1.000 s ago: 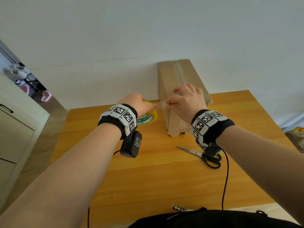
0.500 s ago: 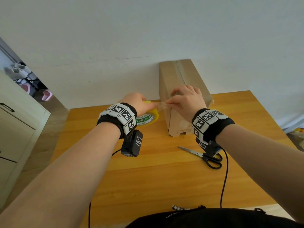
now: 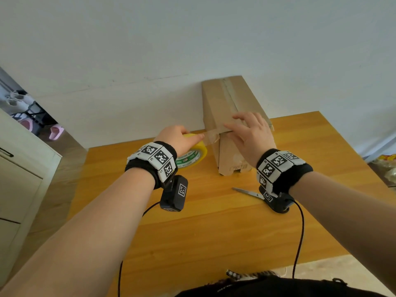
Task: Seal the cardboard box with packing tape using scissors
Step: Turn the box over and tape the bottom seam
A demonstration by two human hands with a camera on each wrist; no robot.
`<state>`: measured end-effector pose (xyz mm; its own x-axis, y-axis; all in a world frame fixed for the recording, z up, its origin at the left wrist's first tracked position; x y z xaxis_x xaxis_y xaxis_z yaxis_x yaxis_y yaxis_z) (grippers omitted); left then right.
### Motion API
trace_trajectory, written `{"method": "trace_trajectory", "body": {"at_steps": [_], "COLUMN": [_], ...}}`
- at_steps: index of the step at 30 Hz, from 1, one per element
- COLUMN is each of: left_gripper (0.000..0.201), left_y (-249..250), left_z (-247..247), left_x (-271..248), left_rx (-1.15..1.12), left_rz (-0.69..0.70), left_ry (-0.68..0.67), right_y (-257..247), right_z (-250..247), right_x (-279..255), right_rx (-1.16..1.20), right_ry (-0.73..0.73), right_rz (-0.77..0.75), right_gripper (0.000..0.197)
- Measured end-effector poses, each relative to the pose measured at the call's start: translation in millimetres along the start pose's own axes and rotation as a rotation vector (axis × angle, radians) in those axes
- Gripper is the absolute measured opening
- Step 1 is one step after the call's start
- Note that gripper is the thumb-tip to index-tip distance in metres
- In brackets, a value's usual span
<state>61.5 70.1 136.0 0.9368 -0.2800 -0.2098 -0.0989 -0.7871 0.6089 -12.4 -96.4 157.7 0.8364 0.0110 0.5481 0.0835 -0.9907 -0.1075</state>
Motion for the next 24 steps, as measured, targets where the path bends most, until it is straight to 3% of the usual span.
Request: {"method": "trace_trajectory", "body": {"at_steps": [3,5,9,14,17,24], "left_gripper": [0.044,0.04,0.037,0.036,0.036,0.032], "left_y": [5,7,8,11,14,15], "left_z": [3,5,14,23,27,33], "left_x": [-4,-6,-8,-9,-9,-11], "left_rx": [-0.049,-0.057,-0.077,-0.086,-0.085,-0.077], "left_rz": [0.076,0.116,0.129,0.118,0.11,0.077], "left_ry": [0.0,-0.018,-0.06,-0.066,-0.049,-0.035], "right_y": [8,16,46,85,95,102], "right_z": [-9,-6,26,76,88,99], "right_x": [-19,-32,-70,-130,-157,-176], "right_rx": [-0.01,0.032,0.098,-0.017,-0.118,-0.16], "right_ry": [0.084,0.019,-0.34,-0.827,-1.062,-1.15], "right_rz": [0.069,0.136,0.405,0.654,0.675,0.587], "right_gripper": [0.01,0.003,0.01,0.018,0.026,0.02]}}
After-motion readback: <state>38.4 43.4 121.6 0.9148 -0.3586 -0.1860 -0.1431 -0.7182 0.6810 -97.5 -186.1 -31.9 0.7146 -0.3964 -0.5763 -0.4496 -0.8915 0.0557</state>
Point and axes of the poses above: each hand's wrist, its own x-axis towards the middle knuckle, its own z-axis out of the palm, y = z × x, the point moved 8 cm from there along x, towards the middle knuckle, and after that the axes turned 11 degrees about -x, right-handed, at the moved point
